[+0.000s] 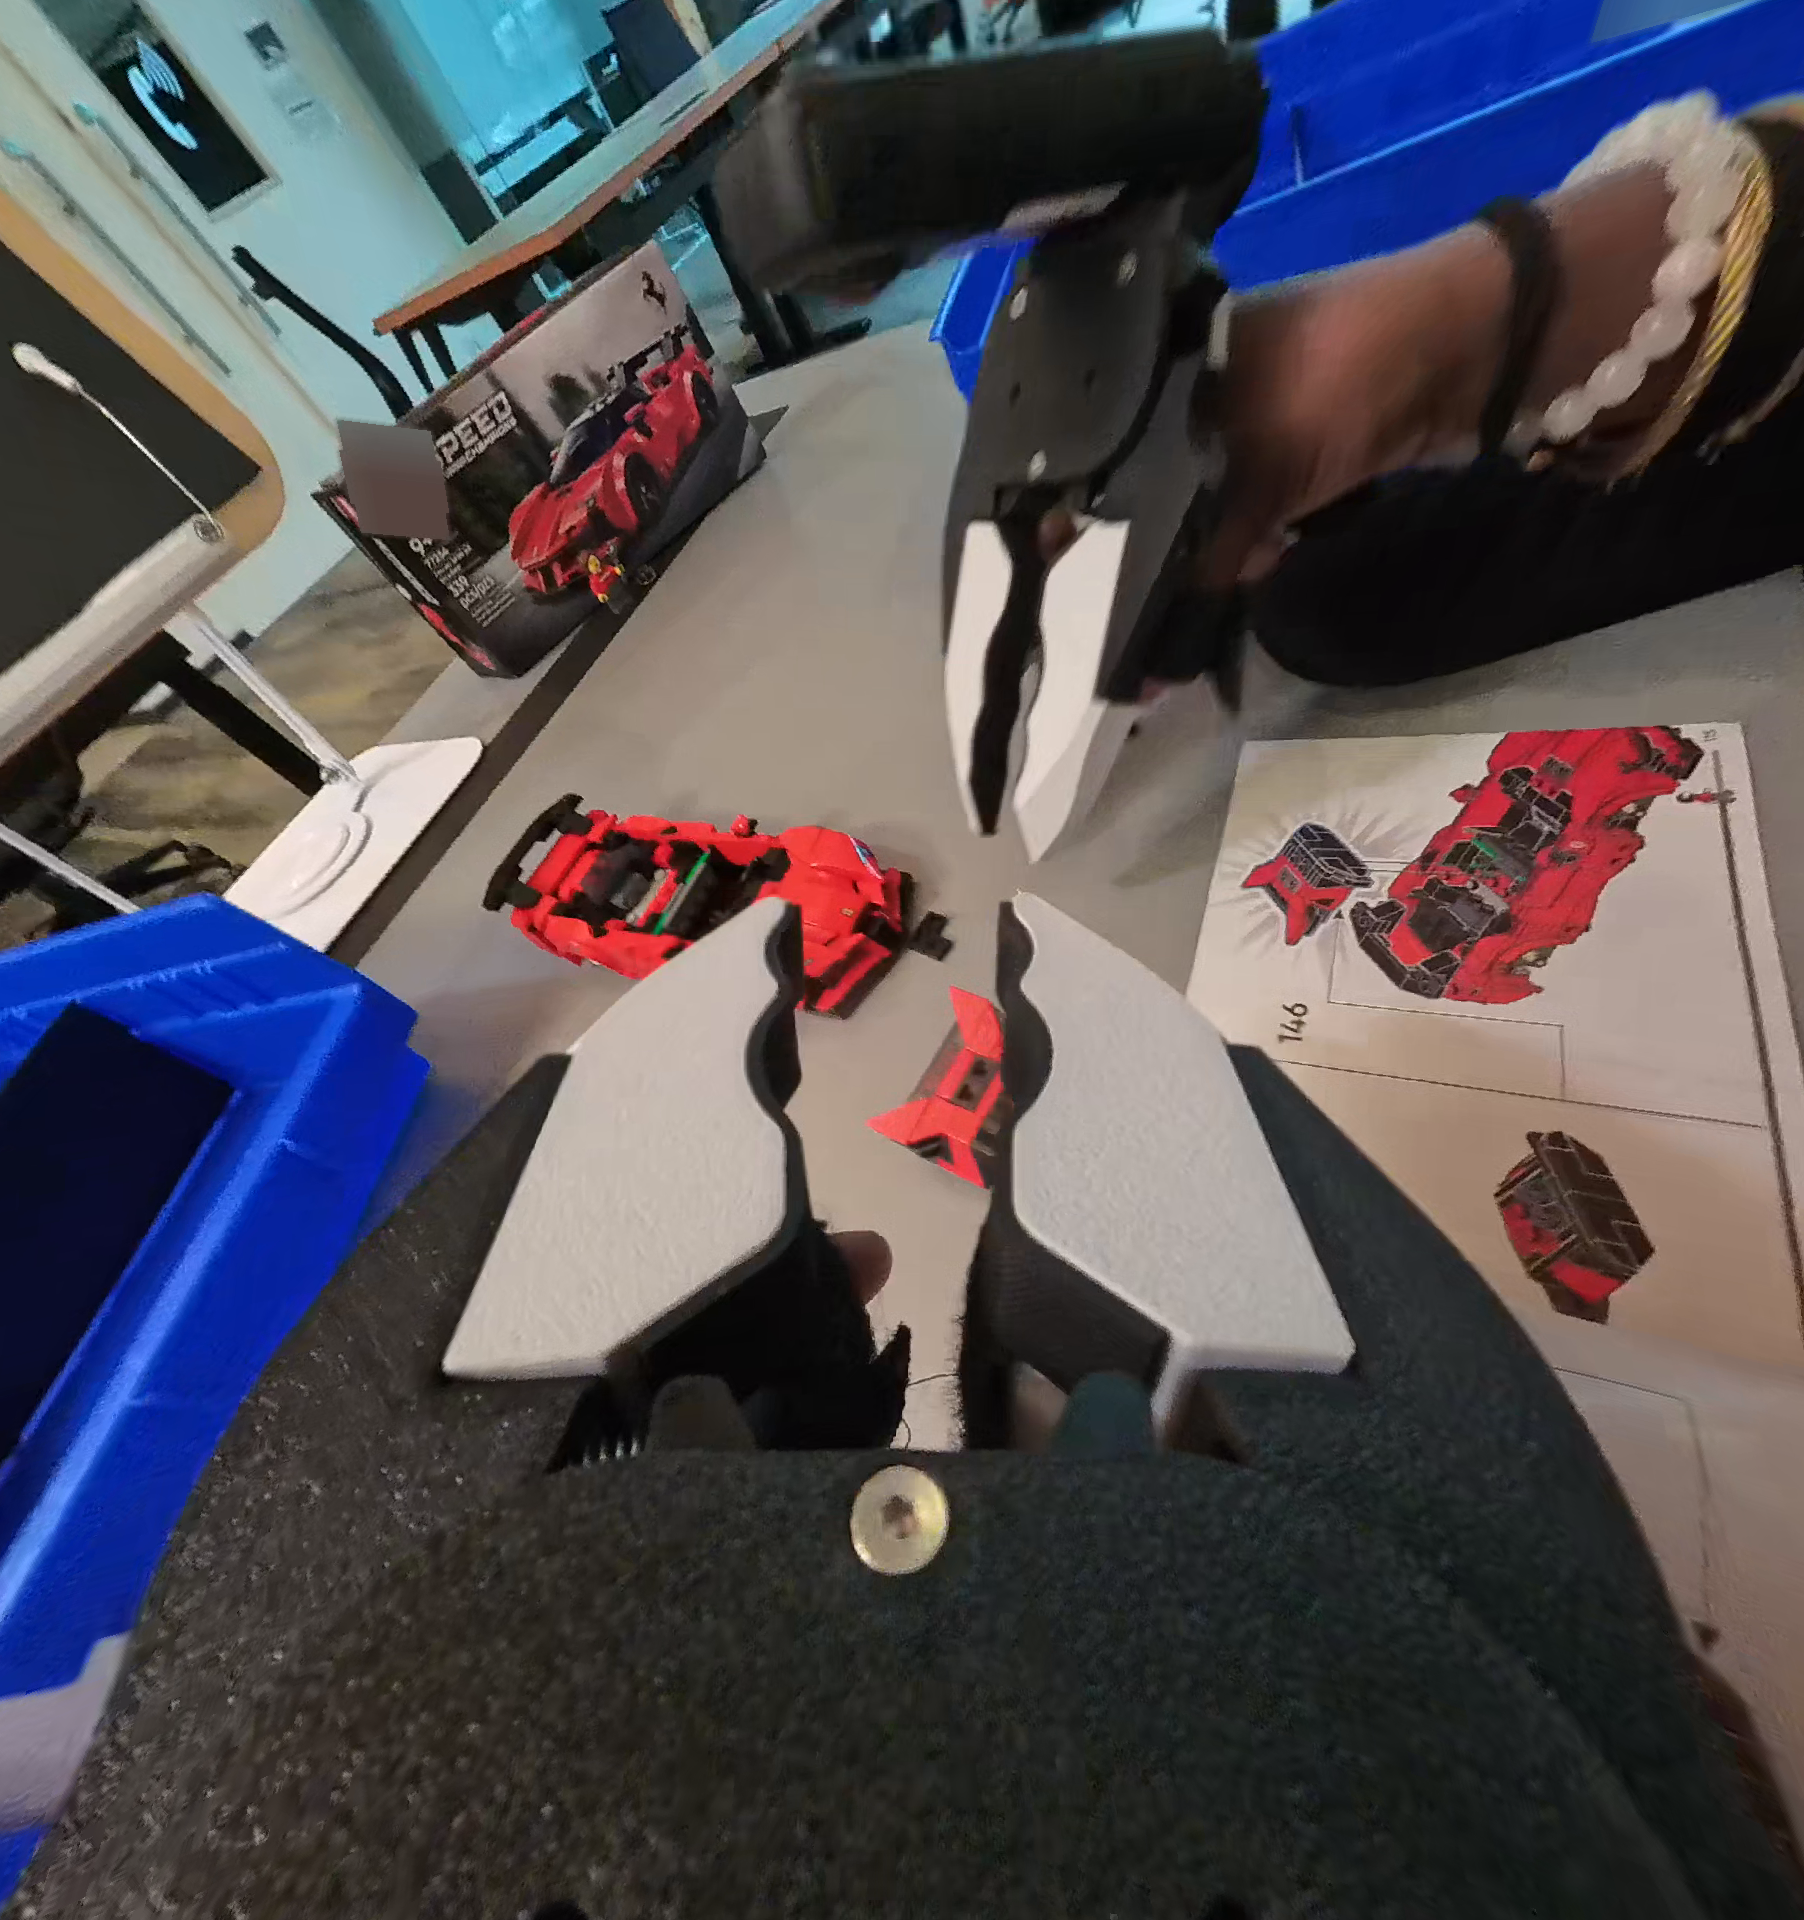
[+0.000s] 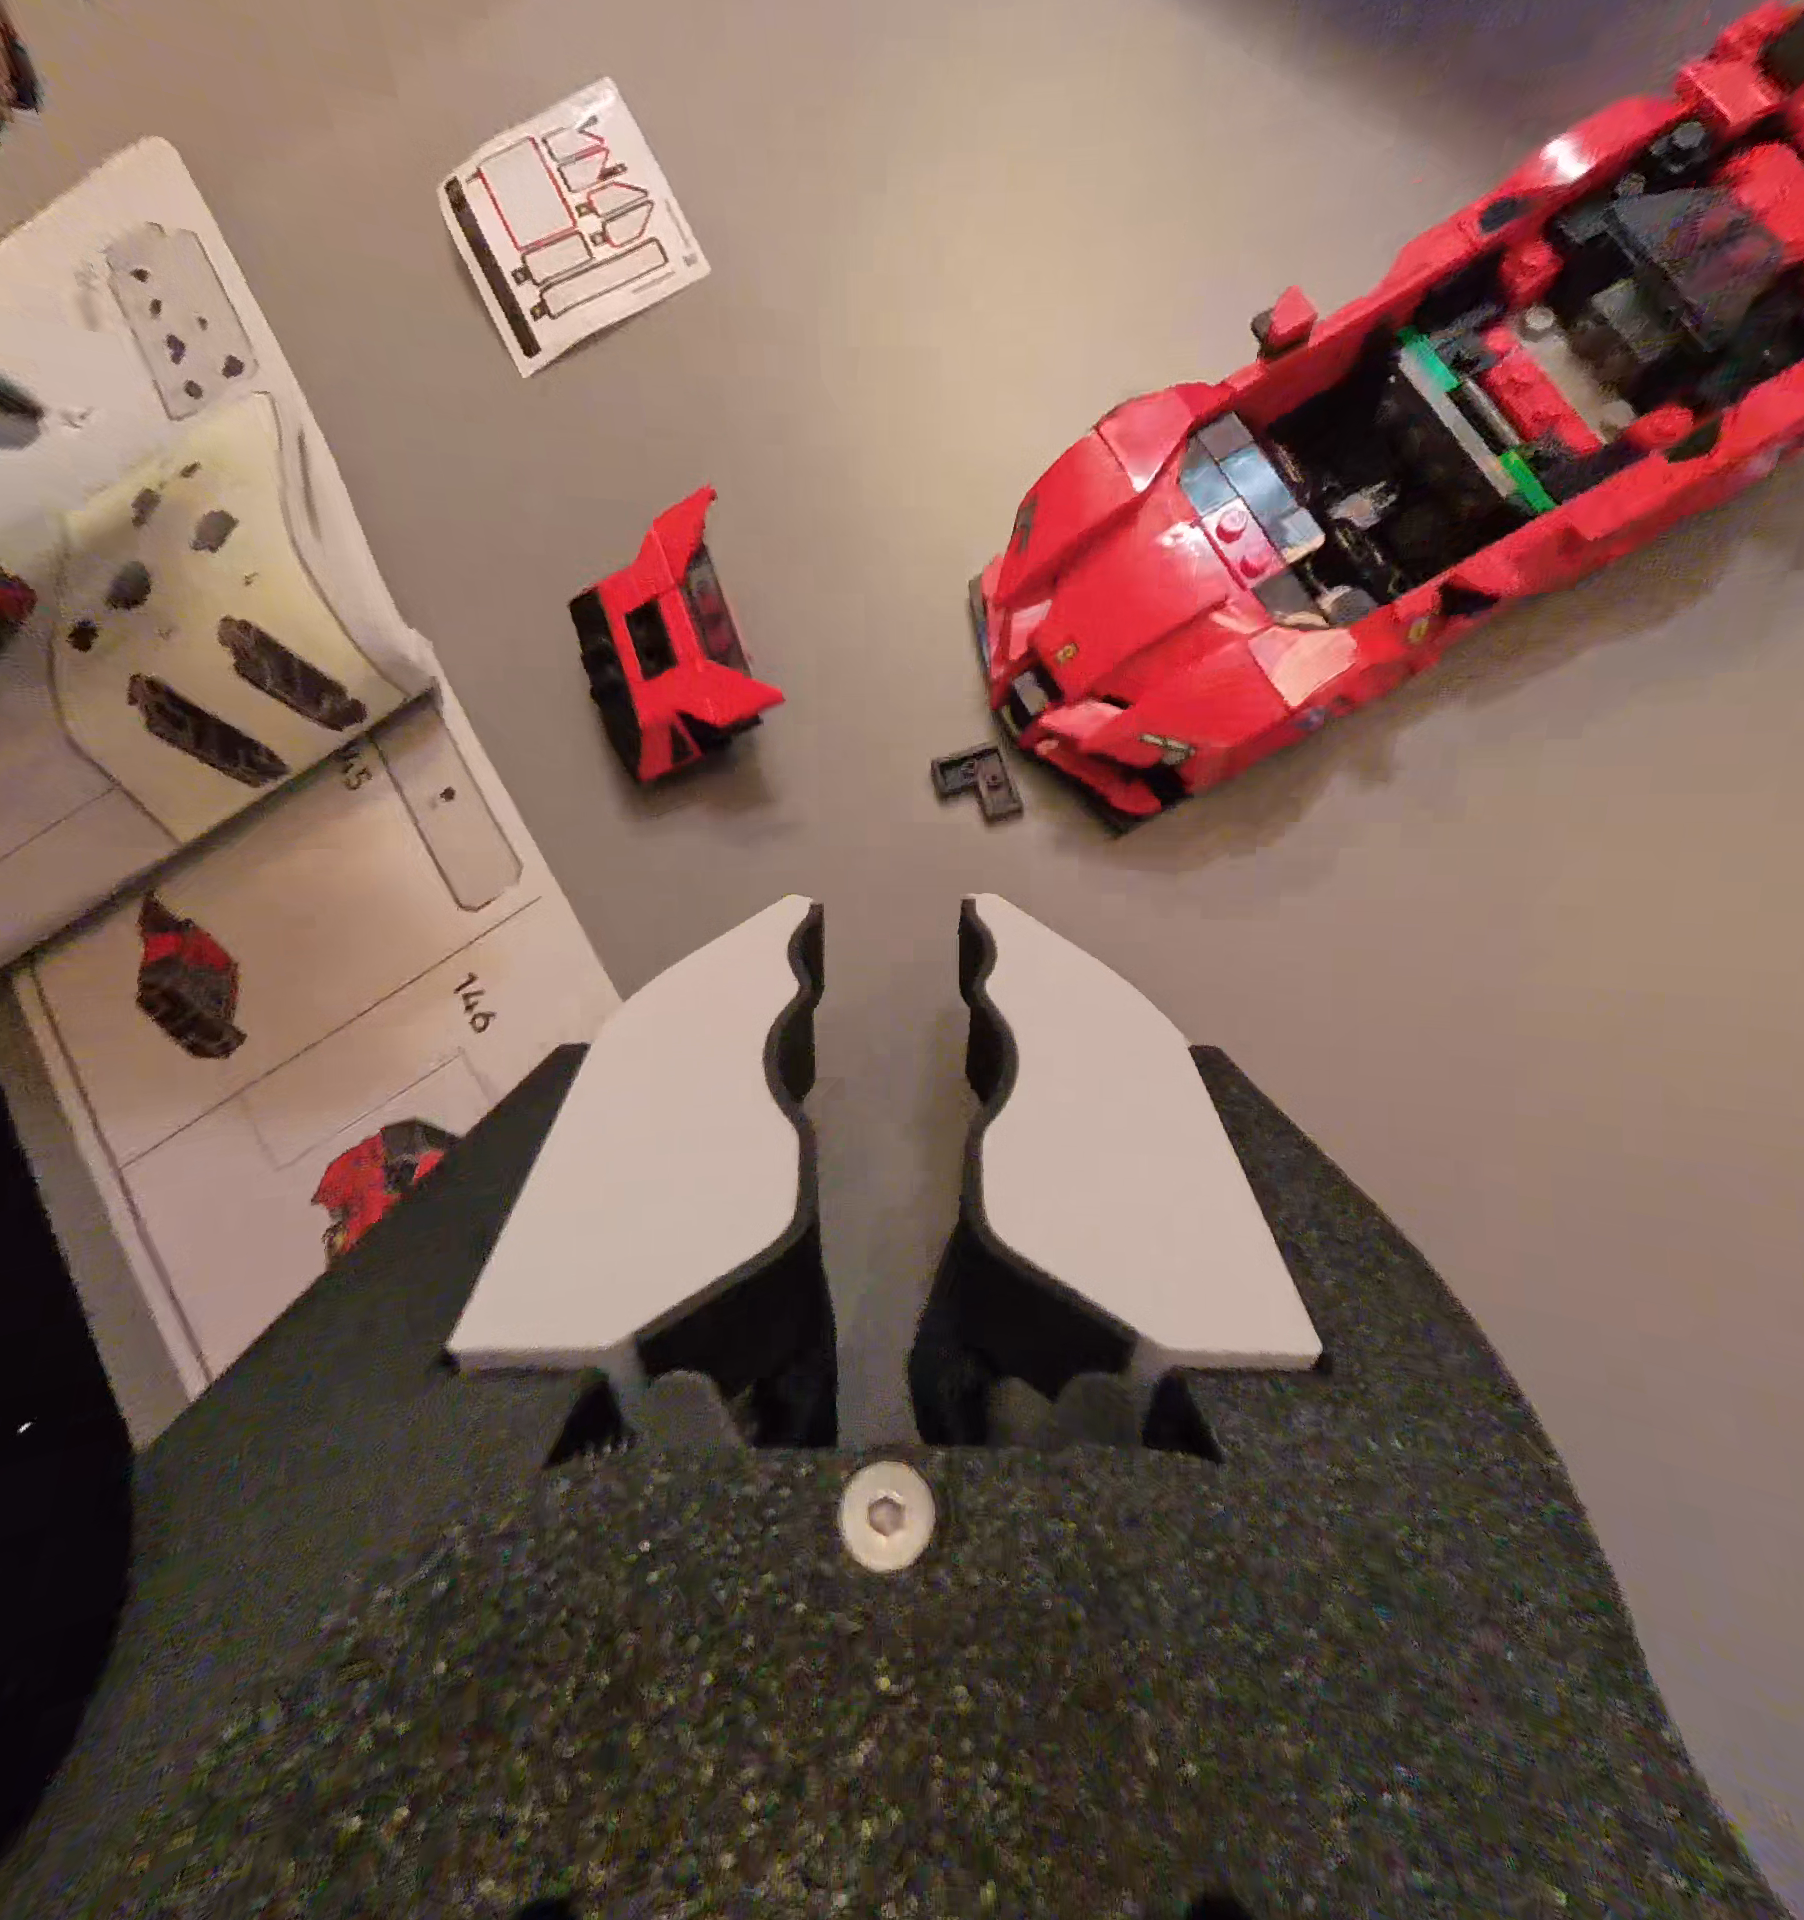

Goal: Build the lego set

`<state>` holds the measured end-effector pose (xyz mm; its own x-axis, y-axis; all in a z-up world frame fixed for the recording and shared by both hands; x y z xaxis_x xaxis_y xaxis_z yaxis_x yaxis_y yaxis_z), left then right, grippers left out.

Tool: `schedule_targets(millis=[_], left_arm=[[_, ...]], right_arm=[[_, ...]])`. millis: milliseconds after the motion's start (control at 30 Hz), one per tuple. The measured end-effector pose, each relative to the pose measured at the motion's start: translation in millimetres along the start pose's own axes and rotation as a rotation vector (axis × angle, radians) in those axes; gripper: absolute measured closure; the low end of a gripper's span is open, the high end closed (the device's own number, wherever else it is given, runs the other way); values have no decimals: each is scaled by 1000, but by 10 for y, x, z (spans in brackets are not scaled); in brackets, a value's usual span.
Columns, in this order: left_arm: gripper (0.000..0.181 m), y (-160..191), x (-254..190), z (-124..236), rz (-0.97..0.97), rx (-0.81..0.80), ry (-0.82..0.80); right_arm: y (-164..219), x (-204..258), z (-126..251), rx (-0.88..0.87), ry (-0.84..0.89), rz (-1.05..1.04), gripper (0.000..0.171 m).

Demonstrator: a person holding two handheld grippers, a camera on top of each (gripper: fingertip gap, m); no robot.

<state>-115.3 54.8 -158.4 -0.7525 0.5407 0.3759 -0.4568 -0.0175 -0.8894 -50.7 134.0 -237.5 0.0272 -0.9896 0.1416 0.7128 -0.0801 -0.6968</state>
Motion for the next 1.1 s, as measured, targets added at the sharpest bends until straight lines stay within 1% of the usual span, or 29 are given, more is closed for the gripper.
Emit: schedule_targets(millis=[100, 133, 200, 333, 367, 400, 467, 533, 567, 633, 667, 733, 767, 800, 867, 933, 1000, 1100], left_arm=[[145, 53, -42, 37, 38, -9, -8], [144, 74, -40, 51, 50, -9, -13], [144, 119, -23, 83, 75, -10, -22], [143, 189, 20, 128, 119, -29, -23], [143, 205, 29, 132, 126, -30, -22], [143, 217, 38, 133, 130, -31, -20], [142, 231, 53, 131, 128, -36, -14], [141, 224, 65, 121, 108, -50, -3], [141, 220, 68, 115, 95, -57, 7], [141, 195, 68, 95, 79, -74, 32], [142, 157, 63, 81, 76, -97, 46], [144, 27, 35, 41, 72, -171, 87], [144, -66, 16, 23, 65, -219, 106], [145, -177, 0, 10, 52, -272, 121], [149, -398, -26, -1, 9, -369, 148], [159, -552, -88, -8, -19, -413, 216], [166, -655, -156, 16, -2, -432, 301], [165, -703, -254, 20, 12, -401, 392]], right_arm=[[-23, -104, -208, 68, 100, 5, 140], [-28, -112, -251, 74, 110, -18, 136], [-51, -99, -322, 61, 122, -62, 136], [-95, -127, -377, 55, 230, -34, 143], [-104, -103, -389, 46, 226, -23, 150], [-106, -85, -397, 39, 227, -13, 154], [-99, -76, -386, 32, 240, 4, 155], [-60, -75, -339, 35, 203, -24, 155], [-65, -64, -301, 8, 158, -59, 155], [-193, 58, -161, -134, -20, -169, 155], [-316, 171, -51, -240, -164, -245, 155], [-621, 445, 273, -478, -548, -426, 156], [-731, 574, 439, -557, -742, -499, 156], [-792, 680, 564, -595, -898, -547, 156], [-832, 850, 701, -610, -1102, -583, 155], [-825, 935, 748, -587, -1194, -591, 155], [-802, 941, 782, -582, -1217, -596, 155], [-753, 962, 807, -545, -1224, -578, 155]])
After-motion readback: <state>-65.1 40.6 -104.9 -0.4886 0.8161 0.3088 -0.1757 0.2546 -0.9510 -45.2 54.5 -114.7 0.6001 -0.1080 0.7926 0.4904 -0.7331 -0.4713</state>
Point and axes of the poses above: each gripper's, where its closed fingertips meet, z back along the fingers, y out of its underside, x = y × z across the jaws, the point moved 2 cm from there along z, back along the fingers, and after that the axes turned 4 degrees about -x, right-handed, at the moved point
